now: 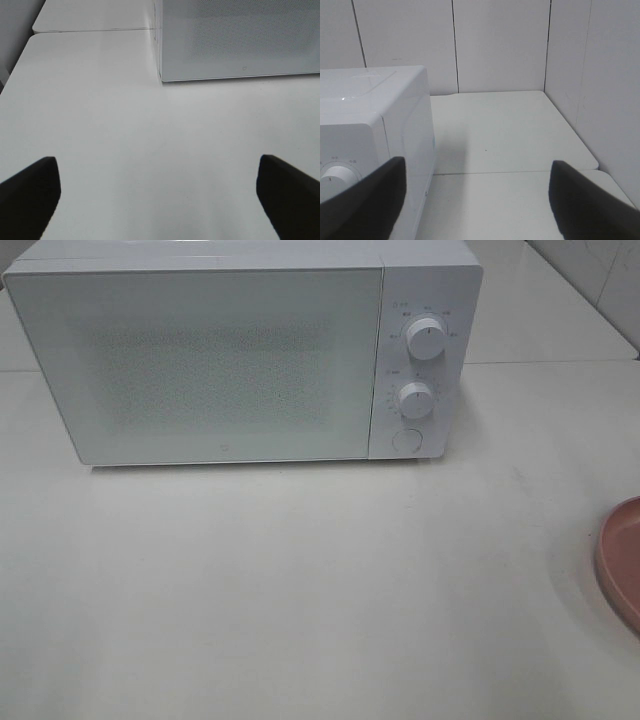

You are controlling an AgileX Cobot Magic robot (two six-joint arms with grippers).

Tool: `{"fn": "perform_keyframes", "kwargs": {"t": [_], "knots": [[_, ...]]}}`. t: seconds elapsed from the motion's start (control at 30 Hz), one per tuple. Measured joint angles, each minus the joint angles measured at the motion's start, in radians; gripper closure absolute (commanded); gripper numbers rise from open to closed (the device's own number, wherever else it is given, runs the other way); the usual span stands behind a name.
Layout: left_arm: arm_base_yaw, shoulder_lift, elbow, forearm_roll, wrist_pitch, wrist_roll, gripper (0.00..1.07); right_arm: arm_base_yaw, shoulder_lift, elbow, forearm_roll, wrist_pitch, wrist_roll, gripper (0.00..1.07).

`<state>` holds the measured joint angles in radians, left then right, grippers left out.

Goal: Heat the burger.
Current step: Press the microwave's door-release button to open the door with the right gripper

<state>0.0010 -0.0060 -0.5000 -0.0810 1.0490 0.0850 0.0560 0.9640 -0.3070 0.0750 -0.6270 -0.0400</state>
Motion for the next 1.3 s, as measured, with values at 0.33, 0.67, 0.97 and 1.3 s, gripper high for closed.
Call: {"fn": "perform_keyframes", "kwargs": {"t": [0.33,0.67,0.97,1.3], "knots": [[0.0,0.0,0.0,0.0,0.0,0.0,0.07,0.1,0.137,0.005,0.063,-0.067,-0.081,0.32],[0.0,0.0,0.0,0.0,0.0,0.0,0.07,0.404,0.292,0.005,0.385,-0.248,-0.411,0.32],[0.0,0.0,0.0,0.0,0.0,0.0,0.07,0.619,0.424,0.003,0.56,-0.409,-0.453,0.32],[0.0,0.0,0.0,0.0,0.0,0.0,0.07,0.799,0.557,-0.018,0.771,-0.564,-0.454,0.32]]}}
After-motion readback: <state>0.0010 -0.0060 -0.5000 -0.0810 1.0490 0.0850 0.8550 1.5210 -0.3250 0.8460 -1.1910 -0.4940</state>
